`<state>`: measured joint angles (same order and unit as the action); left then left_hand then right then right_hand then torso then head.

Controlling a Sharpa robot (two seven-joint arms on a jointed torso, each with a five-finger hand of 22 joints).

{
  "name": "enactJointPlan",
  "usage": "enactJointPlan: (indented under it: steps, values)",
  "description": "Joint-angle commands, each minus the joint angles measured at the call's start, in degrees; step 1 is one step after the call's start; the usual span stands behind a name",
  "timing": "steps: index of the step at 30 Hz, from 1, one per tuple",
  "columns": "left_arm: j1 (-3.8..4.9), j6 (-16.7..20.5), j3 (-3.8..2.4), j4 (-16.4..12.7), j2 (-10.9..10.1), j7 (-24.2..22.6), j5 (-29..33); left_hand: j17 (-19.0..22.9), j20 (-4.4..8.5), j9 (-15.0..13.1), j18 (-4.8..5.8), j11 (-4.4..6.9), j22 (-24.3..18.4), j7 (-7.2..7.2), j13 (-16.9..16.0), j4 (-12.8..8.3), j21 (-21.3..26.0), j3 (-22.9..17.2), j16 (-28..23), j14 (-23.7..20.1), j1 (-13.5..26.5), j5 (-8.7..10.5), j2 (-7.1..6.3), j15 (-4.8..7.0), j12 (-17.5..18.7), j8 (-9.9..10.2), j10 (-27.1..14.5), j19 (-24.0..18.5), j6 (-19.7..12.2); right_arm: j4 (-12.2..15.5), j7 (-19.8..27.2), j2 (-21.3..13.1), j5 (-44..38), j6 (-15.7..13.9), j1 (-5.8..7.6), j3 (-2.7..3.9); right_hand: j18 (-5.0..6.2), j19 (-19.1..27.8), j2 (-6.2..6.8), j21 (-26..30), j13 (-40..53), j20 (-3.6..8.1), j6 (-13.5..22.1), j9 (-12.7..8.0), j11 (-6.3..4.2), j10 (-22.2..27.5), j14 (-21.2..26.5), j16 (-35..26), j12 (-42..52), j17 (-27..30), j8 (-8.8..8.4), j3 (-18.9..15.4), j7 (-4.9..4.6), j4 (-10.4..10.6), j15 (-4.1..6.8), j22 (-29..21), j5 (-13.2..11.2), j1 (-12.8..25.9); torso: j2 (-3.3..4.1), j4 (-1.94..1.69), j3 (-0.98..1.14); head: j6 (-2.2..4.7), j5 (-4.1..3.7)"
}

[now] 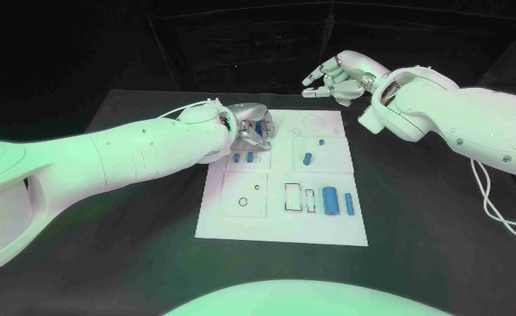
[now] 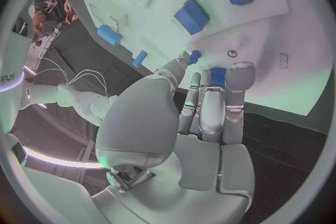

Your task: Assemble the parts on the task board

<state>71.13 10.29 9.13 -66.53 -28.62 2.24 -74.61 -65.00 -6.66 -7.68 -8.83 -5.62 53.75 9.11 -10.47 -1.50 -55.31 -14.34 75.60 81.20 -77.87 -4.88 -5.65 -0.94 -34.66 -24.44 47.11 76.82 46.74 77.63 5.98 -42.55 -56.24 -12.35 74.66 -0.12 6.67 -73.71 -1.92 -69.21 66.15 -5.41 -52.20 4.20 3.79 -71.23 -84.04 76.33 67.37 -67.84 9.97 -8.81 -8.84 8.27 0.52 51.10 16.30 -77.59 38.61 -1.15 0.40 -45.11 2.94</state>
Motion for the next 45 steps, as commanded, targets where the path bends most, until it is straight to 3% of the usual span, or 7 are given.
enactJointPlan:
  steps: [1, 17, 29, 35, 40, 45]
  values:
    - [0.00, -0.79, -0.01, 0.64, 0.44, -0.76, -1.59, -0.35, 0.11, 0.34, 1.17, 0.00, 0.97, -0.09, 0.49, -0.05, -1.05, -0.78, 0.64, 0.56, -0.13, 0.12, 0.64, 0.12, 0.49, 0.43, 0.79, 0.62, 1.01, 0.08, 0.58, 0.03, 0.20, -0.10, 0.10, 0.03, 0.46, 0.36, -0.05, 0.32, -0.05, 0.09, 0.48, -0.09, 0.10, 0.35, -1.09, -0.33, -0.21, -0.07, 0.38, -0.15, -0.03, -0.10, 0.18, -0.07, -0.11, -0.47, 0.00, 0.00, 0.01, -0.06, 0.02]
    - [-0.41, -2.99, 0.00, 1.61, 1.52, -0.28, -1.63, -2.91, 0.78, 2.43, 2.47, 0.88, 8.40, -0.93, 3.57, -1.03, -8.18, -5.10, 3.48, 2.57, 0.47, 0.17, 0.69, 0.87, 2.84, 3.30, 5.48, 3.25, 5.26, 0.04, 0.58, 0.17, 0.20, 0.02, 0.10, 0.03, 0.45, 0.32, -0.13, 0.30, 0.02, 0.09, 0.50, -0.08, 0.10, 0.30, -1.11, -0.30, -0.13, -0.13, 0.41, -0.16, -0.03, -0.10, 0.18, -0.03, 0.02, -0.53, -0.04, -0.05, 0.03, -0.17, 0.25]
    - [-0.57, -4.59, 0.00, 2.25, 1.92, 0.59, -1.63, -3.12, 0.98, 3.12, 2.84, 1.06, 10.44, -0.96, 4.50, -1.43, -10.06, -7.01, 3.99, 3.06, 0.71, 0.14, 1.00, 1.07, 3.75, 4.48, 7.05, 3.92, 6.61, -0.01, 0.59, 0.27, 0.19, 0.08, 0.10, 0.03, 0.45, 0.32, -0.13, 0.30, 0.02, 0.09, 0.50, -0.08, 0.10, 0.30, -1.11, -0.30, -0.13, -0.13, 0.41, -0.16, -0.03, -0.10, 0.18, -0.03, 0.02, -0.53, -0.02, -0.03, 0.03, 0.09, 0.04]
    - [-0.60, -5.59, 0.00, 2.68, 2.13, 0.92, -1.62, -2.92, 1.10, 3.45, 2.94, 1.24, 11.23, -1.03, 5.03, -2.66, -10.69, -9.46, 4.10, 3.15, -0.38, 0.05, 1.51, 1.25, 4.30, 5.21, 8.18, 4.01, 7.51, 0.01, 0.59, 0.26, 0.19, 0.06, 0.10, 0.03, 0.45, 0.32, -0.13, 0.30, 0.02, 0.09, 0.50, -0.08, 0.10, 0.30, -1.11, -0.30, -0.13, -0.13, 0.41, -0.16, -0.03, -0.10, 0.18, -0.03, 0.02, -0.53, -0.02, -0.09, 0.01, 0.02, -0.02]
    - [-0.63, -4.74, 0.00, 2.55, 2.00, 0.35, -1.62, -2.92, 1.31, 3.45, 3.03, 1.65, 12.00, -1.29, 5.24, -3.70, -11.33, -11.80, 4.27, 3.25, -0.88, 0.05, 2.03, 1.55, 4.48, 5.49, 10.12, 4.12, 9.13, 0.07, 0.63, 0.27, 0.18, 0.05, 0.10, 0.03, 0.44, 0.29, -0.23, 0.31, 0.00, 0.09, 0.51, -0.08, 0.10, 0.30, -1.12, -0.29, -0.11, -0.16, 0.45, -0.18, -0.04, -0.10, 0.18, -0.01, 0.12, -0.58, -0.06, -0.09, 0.02, 0.11, 0.01]
    - [-0.65, -2.30, -0.06, 1.34, 0.95, -0.52, -1.09, -2.82, 1.47, 3.51, 3.04, 1.78, 12.25, -1.35, 5.57, -4.16, -11.45, -13.10, 4.37, 3.34, -0.16, 0.11, 1.73, 1.65, 5.26, 6.13, 11.09, 4.07, 10.01, 0.10, 0.69, 0.26, 0.18, 0.02, 0.10, 0.03, 0.44, 0.29, -0.23, 0.31, 0.00, 0.09, 0.51, -0.08, 0.10, 0.30, -1.12, -0.29, -0.11, -0.16, 0.45, -0.18, -0.04, -0.10, 0.18, -0.01, 0.12, -0.58, -0.04, -0.09, -0.04, 0.25, -0.13]
